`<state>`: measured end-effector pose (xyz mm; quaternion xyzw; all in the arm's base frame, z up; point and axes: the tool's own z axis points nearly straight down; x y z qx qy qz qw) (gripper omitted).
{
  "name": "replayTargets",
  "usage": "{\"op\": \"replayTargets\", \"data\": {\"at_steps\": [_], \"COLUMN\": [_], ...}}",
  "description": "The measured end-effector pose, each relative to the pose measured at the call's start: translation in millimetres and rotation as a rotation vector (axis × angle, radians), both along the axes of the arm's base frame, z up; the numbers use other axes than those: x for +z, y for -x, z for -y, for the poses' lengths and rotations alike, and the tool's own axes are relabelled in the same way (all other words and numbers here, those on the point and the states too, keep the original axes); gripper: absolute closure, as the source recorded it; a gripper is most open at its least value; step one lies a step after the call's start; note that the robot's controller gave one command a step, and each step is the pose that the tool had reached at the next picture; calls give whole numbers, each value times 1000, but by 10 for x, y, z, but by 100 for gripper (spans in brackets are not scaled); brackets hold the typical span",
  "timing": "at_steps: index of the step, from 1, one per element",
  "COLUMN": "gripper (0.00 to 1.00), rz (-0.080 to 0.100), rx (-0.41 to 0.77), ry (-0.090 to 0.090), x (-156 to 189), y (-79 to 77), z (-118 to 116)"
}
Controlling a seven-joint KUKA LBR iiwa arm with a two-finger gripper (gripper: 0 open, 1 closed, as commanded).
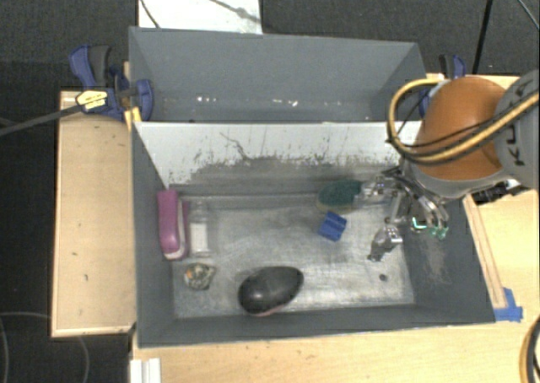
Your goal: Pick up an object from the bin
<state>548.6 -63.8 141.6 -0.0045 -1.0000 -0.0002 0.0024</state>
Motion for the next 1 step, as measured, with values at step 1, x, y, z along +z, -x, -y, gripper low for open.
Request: {"op": "replayTargets", "data": {"at_steps": [1], "gripper": [0], "rz": [8], "rx": [133], "ry": [0], "x": [-692], "y": [-266], "z": [-194]}}
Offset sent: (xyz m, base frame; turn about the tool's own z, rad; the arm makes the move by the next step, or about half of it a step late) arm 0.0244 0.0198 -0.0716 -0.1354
